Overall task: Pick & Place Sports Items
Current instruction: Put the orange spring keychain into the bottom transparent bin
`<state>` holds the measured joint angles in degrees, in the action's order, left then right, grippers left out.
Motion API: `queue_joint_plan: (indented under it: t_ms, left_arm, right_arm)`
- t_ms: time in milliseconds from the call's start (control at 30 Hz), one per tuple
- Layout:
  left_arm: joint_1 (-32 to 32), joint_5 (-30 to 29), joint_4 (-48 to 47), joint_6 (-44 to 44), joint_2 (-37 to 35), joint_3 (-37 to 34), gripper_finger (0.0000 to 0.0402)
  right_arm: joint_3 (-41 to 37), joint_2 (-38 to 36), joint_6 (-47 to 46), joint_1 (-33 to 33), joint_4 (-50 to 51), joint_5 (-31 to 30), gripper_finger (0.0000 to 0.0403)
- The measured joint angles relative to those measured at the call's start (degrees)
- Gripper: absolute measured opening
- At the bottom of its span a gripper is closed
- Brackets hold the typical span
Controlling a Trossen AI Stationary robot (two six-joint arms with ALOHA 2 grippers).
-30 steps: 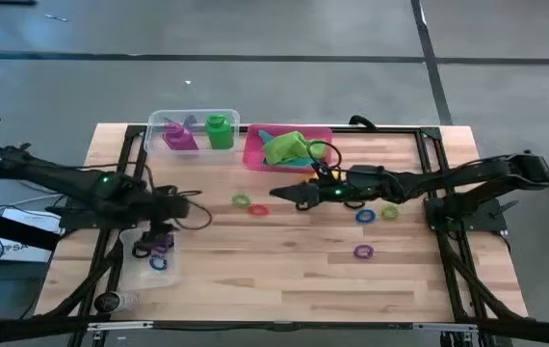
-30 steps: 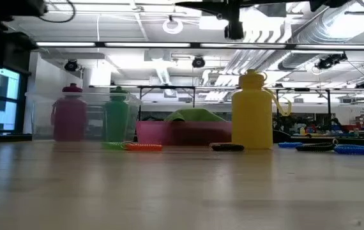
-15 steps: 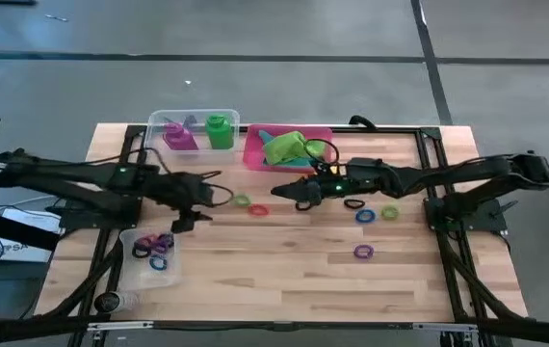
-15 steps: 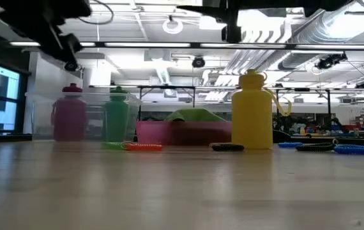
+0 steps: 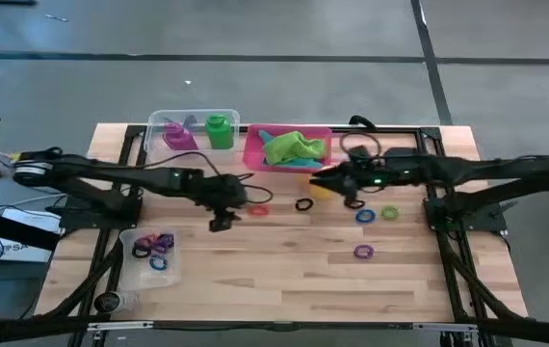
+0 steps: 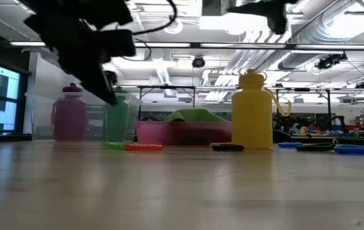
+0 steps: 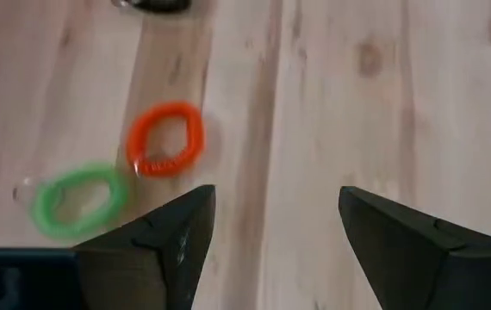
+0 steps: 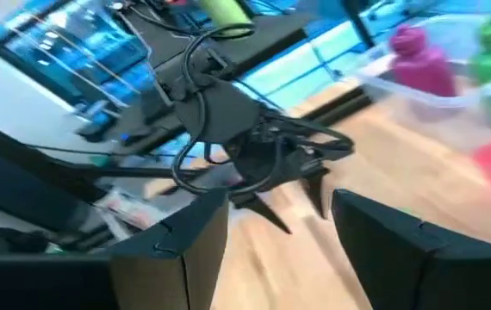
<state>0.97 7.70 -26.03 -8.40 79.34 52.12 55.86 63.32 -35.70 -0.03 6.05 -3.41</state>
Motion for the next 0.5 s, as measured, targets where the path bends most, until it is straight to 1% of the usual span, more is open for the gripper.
queue_joint_plan:
  t_ms: [133, 267, 500]
  left_arm:
    - [1.3, 0.0, 4.0, 0.0, 3.1, 0.0, 0.0202]
    - [2.7, -0.7, 5.6, 0.0, 6.0, 0.0, 0.0202]
    - [3.9, -1.3, 10.4, 2.2, 11.9, 0.0, 0.0202]
  right_arm:
    - [0.0, -5.5, 1.5, 0.0, 8.7, -2.9, 0.0164]
    - [0.0, -9.6, 1.4, 0.0, 15.0, -4.8, 0.0164]
    - [0.0, -13.5, 0.8, 0.0, 19.0, -6.5, 0.0164]
